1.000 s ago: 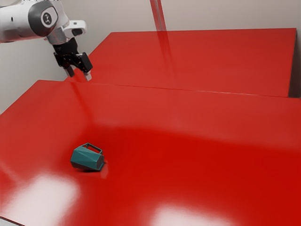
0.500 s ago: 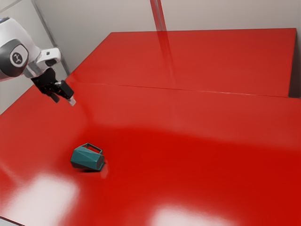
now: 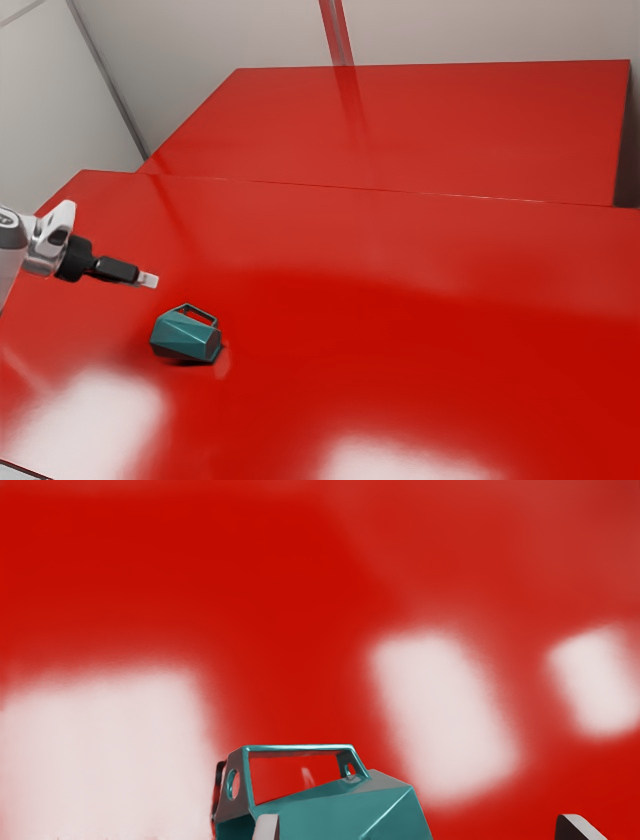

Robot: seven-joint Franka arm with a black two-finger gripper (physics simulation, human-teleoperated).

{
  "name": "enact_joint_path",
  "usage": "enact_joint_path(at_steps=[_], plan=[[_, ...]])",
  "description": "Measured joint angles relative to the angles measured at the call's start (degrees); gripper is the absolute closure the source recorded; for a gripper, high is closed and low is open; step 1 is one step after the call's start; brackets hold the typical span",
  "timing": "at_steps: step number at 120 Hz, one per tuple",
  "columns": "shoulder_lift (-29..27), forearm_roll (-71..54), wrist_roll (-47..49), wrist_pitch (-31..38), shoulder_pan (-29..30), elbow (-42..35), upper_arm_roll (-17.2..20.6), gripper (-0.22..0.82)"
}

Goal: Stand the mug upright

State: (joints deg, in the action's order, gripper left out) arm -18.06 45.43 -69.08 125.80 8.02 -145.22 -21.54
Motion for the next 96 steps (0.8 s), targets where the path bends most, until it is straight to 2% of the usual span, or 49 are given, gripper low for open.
enact_joint_path(at_steps=[44,96], plan=[[0.37,2.51,-23.52,1.86,1.83,-6.57,-0.09,0.00],[5.32,4.49,-38.21,5.29,1.78,-7.77,-0.09,0.00]])
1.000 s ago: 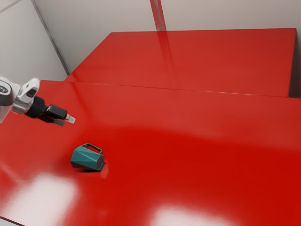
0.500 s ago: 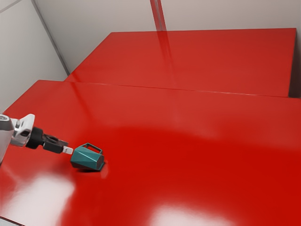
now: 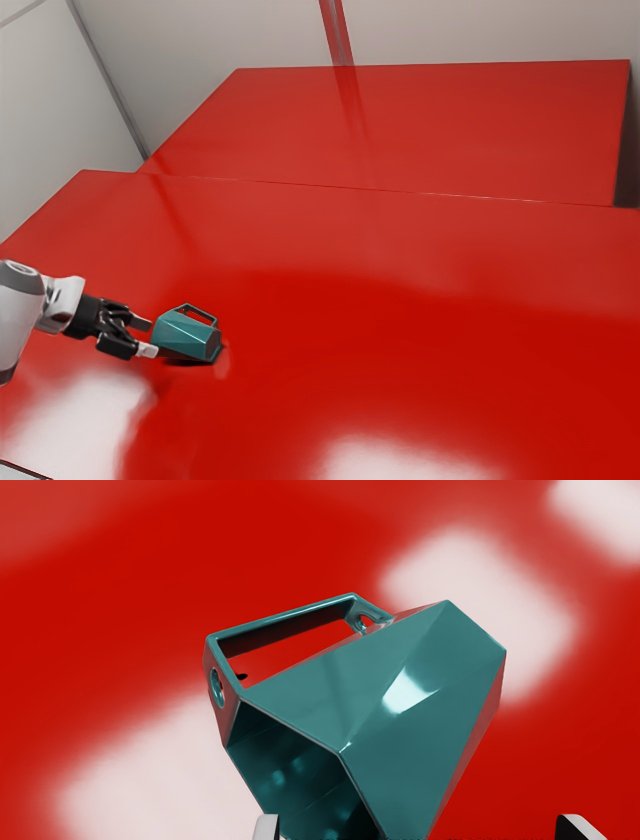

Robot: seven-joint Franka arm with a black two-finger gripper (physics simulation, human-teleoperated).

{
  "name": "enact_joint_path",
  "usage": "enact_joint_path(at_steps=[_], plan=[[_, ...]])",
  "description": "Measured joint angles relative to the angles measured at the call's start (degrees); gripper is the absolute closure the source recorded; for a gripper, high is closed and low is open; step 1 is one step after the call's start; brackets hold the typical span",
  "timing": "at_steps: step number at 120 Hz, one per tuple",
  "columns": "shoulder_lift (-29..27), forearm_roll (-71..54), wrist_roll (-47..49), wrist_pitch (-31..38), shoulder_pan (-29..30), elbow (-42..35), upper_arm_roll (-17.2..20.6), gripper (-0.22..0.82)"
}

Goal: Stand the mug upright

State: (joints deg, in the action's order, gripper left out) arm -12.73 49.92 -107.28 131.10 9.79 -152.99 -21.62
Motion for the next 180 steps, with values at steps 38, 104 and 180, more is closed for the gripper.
enact_joint_path(at_steps=[38,104,180], plan=[[3.48,3.91,-5.71,1.04,-0.52,0.04,1.65,0.12],[3.19,6.74,-10.59,2.51,-0.54,1.69,4.64,0.69],[-0.35,-4.62,-10.28,2.52,-0.55,13.89,5.99,0.77]])
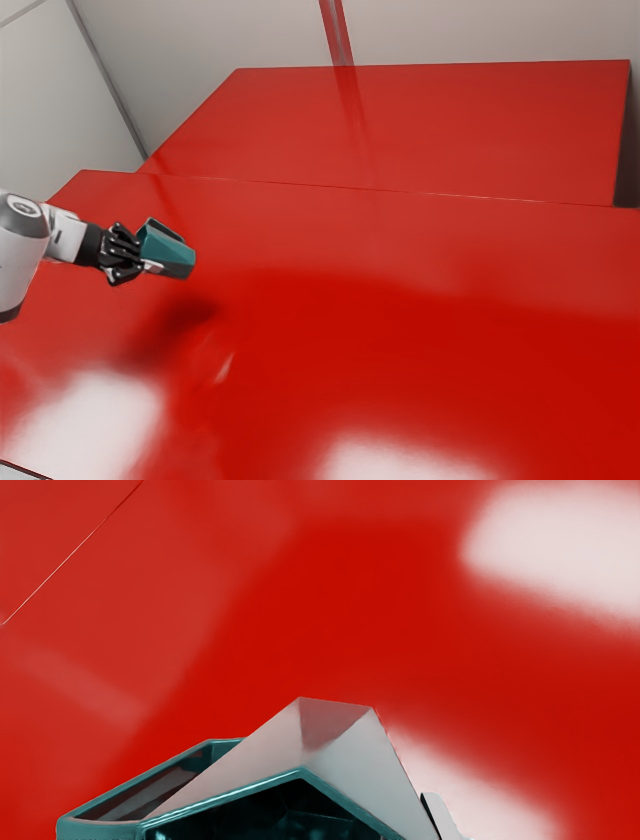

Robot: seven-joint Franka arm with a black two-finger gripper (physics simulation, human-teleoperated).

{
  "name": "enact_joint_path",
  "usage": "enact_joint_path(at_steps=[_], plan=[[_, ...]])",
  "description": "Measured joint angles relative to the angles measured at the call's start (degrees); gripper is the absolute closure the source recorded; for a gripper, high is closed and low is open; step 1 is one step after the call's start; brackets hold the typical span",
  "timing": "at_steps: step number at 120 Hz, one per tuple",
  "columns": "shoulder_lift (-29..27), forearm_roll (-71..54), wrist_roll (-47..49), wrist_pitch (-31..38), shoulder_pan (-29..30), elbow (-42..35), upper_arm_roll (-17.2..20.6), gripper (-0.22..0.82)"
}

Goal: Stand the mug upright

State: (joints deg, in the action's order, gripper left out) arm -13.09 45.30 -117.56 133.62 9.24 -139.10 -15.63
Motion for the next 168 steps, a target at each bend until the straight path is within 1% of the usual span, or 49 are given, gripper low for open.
enact_joint_path(at_steps=[6,13,19,27,34,44,51,60,84,106,137,168], plan=[[0.49,-5.79,2.88,-2.02,0.01,2.82,0.91,0.78],[0.35,-13.04,7.81,-4.82,-0.04,4.82,3.13,0.78],[-0.44,-18.97,13.01,-7.13,-0.28,5.29,4.82,0.78],[-3.01,-26.74,20.86,-10.11,-1.50,4.54,5.98,0.78],[-6.85,-33.23,28.17,-12.17,-2.92,2.10,6.30,0.79],[-11.57,-39.42,37.78,-14.06,-3.44,-1.78,6.35,0.79],[-12.84,-42.20,43.87,-14.86,-3.35,-3.42,5.99,0.79],[-13.05,-45.04,50.92,-14.77,-3.15,-4.89,4.74,0.79],[-9.00,-48.61,65.99,-11.26,-3.45,-5.51,3.95,0.79],[-8.21,-49.02,75.94,-9.26,-7.09,-5.31,4.03,0.79],[-6.29,-48.82,85.83,-7.74,-11.48,-4.55,4.03,0.79],[-2.21,-46.80,92.50,-5.84,-15.73,-2.76,4.19,0.79]])
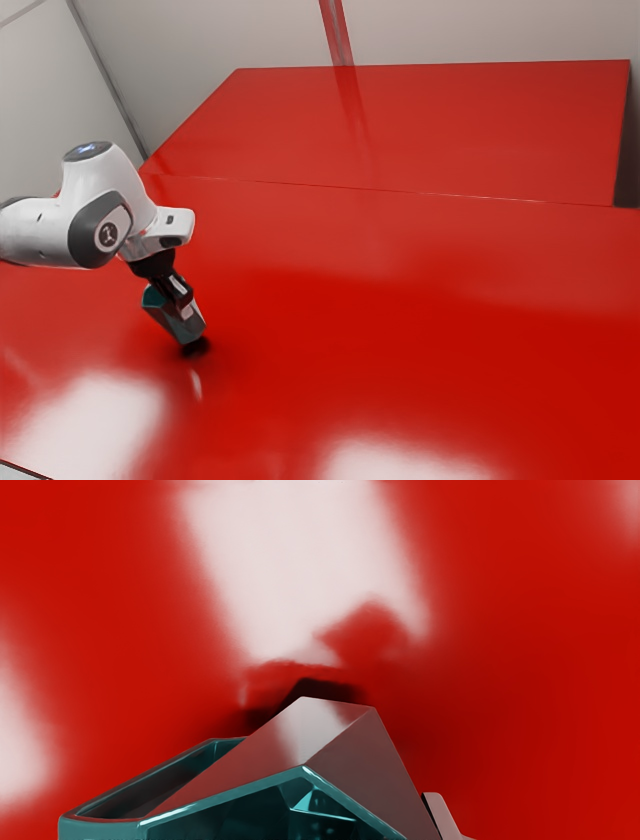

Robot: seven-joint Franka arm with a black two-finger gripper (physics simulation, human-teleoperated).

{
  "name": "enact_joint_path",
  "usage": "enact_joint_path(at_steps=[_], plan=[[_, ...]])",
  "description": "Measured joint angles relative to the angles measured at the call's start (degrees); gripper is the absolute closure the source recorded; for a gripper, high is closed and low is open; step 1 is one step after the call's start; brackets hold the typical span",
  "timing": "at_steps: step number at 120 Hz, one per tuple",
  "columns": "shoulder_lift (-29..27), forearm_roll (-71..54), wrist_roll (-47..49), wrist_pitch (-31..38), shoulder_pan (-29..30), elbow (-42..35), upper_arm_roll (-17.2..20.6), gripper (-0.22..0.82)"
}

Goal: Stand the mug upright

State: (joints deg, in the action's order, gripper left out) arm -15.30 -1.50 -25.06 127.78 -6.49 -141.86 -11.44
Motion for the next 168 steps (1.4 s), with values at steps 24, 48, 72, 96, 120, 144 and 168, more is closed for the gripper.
enact_joint_path(at_steps=[24,48,72,96,120,144,168], plan=[[2.75,2.06,3.61,1.38,-2.33,0.92,0.27,0.79],[5.24,3.57,6.26,2.79,-4.42,2.23,0.28,0.79],[7.87,4.24,8.19,3.91,-5.14,3.80,1.05,0.79],[9.09,4.62,9.56,4.26,-5.10,4.41,1.25,0.78],[10.64,4.90,10.35,4.32,-5.09,5.25,1.54,0.68],[10.92,5.29,10.58,4.00,-5.05,6.08,1.86,0.41],[12.21,5.70,10.73,3.29,-5.08,8.10,1.98,0.30]])
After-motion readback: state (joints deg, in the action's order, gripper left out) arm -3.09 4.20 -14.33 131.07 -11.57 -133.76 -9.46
